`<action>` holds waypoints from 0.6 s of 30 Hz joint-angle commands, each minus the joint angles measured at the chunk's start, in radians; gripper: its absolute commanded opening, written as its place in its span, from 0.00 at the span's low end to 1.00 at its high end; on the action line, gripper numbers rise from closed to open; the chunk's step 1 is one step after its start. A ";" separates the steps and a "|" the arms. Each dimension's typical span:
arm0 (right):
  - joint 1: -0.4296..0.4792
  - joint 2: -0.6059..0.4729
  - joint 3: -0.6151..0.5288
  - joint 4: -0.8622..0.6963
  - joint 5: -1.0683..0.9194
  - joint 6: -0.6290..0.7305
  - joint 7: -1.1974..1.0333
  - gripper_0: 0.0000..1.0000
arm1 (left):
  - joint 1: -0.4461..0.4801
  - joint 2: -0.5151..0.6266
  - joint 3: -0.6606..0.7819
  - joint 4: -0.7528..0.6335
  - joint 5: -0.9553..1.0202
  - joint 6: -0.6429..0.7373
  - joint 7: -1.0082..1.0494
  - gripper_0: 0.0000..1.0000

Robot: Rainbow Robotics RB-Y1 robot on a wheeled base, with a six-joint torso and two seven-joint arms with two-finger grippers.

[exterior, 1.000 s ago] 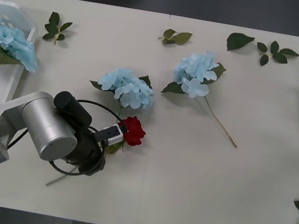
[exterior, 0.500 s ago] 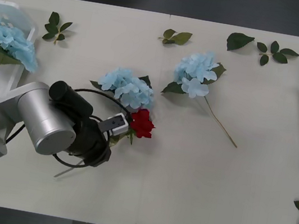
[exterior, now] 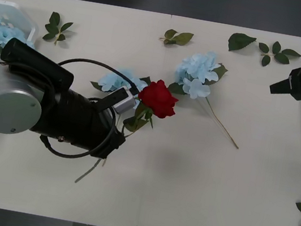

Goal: Put the red flowers into the right box and the blue flowers into the left box

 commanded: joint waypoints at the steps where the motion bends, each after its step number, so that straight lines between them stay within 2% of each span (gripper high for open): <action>1: -0.034 0.061 -0.009 -0.045 0.022 0.001 -0.073 0.89 | 0.014 -0.070 0.113 0.017 0.207 0.004 0.055 0.00; 5: -0.048 0.125 0.024 -0.041 0.041 -0.026 -0.063 0.89 | 0.012 -0.112 0.198 0.032 0.333 -0.001 0.059 0.00; 9: -0.071 0.165 0.119 -0.011 0.057 -0.128 -0.056 0.89 | -0.004 -0.164 0.277 0.055 0.463 -0.034 0.073 0.00; 12: -0.097 0.188 0.180 0.022 0.070 -0.164 -0.048 0.89 | -0.026 -0.178 0.290 0.095 0.557 -0.088 0.073 0.00; 18: -0.103 0.204 0.191 0.062 0.067 -0.171 -0.008 0.89 | -0.073 -0.178 0.286 0.112 0.611 -0.162 0.072 0.00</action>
